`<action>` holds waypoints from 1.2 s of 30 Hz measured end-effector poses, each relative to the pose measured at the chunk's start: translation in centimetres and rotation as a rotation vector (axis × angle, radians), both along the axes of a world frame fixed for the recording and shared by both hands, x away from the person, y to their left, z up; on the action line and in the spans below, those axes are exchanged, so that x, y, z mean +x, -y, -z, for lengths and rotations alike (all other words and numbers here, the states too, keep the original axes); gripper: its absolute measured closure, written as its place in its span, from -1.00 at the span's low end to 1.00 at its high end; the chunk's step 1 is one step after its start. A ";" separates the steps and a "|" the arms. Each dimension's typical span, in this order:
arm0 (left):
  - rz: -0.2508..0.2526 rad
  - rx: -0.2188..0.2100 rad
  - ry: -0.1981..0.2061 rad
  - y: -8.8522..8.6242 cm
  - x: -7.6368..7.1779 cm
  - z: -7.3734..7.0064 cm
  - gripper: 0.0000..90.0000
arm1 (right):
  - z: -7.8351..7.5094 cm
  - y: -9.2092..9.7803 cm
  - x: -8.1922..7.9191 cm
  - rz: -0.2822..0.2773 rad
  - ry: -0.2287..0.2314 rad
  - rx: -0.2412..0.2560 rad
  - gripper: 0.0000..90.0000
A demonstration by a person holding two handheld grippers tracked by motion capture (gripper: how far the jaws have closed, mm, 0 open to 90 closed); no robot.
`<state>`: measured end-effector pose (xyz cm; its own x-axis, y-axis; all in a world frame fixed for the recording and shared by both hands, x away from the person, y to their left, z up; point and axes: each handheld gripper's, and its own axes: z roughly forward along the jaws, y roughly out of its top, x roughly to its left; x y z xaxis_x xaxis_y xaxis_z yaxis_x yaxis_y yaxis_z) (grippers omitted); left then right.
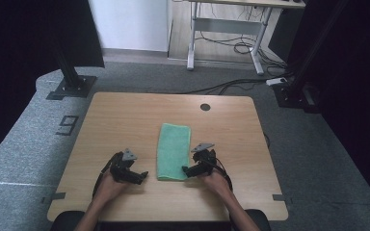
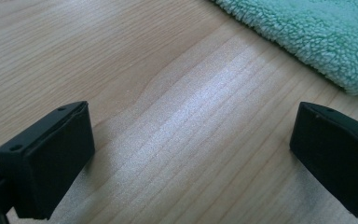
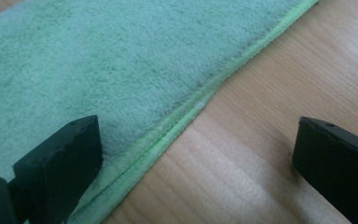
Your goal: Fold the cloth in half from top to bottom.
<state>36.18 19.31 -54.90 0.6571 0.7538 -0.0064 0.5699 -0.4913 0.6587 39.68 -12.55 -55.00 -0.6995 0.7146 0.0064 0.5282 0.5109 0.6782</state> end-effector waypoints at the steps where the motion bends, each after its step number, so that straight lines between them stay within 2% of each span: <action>1: -0.002 0.001 -0.001 0.0 0.0 0.0 -1.00 | 0.0 0.0 -0.2 -0.001 0.000 0.001 -0.95; 4: -0.007 0.011 -0.010 0.2 0.1 -0.2 -1.00 | 0.0 0.0 -0.9 -0.009 -0.002 0.002 -0.94; 6: -0.012 0.014 0.002 0.5 0.4 -0.5 -0.98 | 0.0 0.0 -1.3 -0.018 -0.003 0.001 -0.94; 11: -0.013 -0.010 0.037 1.7 1.2 -1.7 -0.98 | 0.0 0.2 -2.3 -0.027 -0.002 0.004 -0.93; 14: -0.015 -0.028 0.041 2.6 2.1 -2.1 -0.98 | 0.1 0.4 -2.8 -0.028 0.001 0.008 -0.93; 16: -0.013 -0.044 0.028 3.3 2.9 -2.0 -0.98 | 0.1 0.4 -3.0 -0.029 0.001 0.007 -0.93; 18: -0.018 -0.030 0.032 4.0 3.6 -1.6 -0.98 | 0.1 0.4 -3.1 -0.027 0.000 0.007 -0.93; 20: -0.034 -0.020 0.041 4.5 4.2 -1.3 -0.98 | 0.1 0.5 -3.3 -0.029 0.000 0.006 -0.93; 22: -0.058 -0.033 0.052 4.7 4.8 -1.1 -0.97 | 0.1 0.5 -3.4 -0.029 0.000 0.008 -0.93; 24: -0.077 -0.048 0.053 4.9 5.3 -1.0 -0.96 | 0.1 0.5 -3.5 -0.033 0.001 0.006 -0.93; 26: -0.080 -0.038 0.046 5.2 5.7 -0.8 -0.96 | 0.1 0.5 -3.6 -0.034 0.000 0.007 -0.93; 29: -0.073 0.007 0.034 5.6 6.0 -0.2 -0.96 | 0.1 0.5 -3.7 -0.033 -0.002 0.008 -0.93; 32: -0.079 -0.008 0.026 5.5 5.8 0.0 -0.96 | 0.1 0.6 -3.8 -0.035 -0.001 0.007 -0.93; 36: -0.068 0.008 0.025 5.5 5.3 -0.2 -0.95 | 0.0 0.6 -4.1 -0.040 -0.001 0.005 -0.93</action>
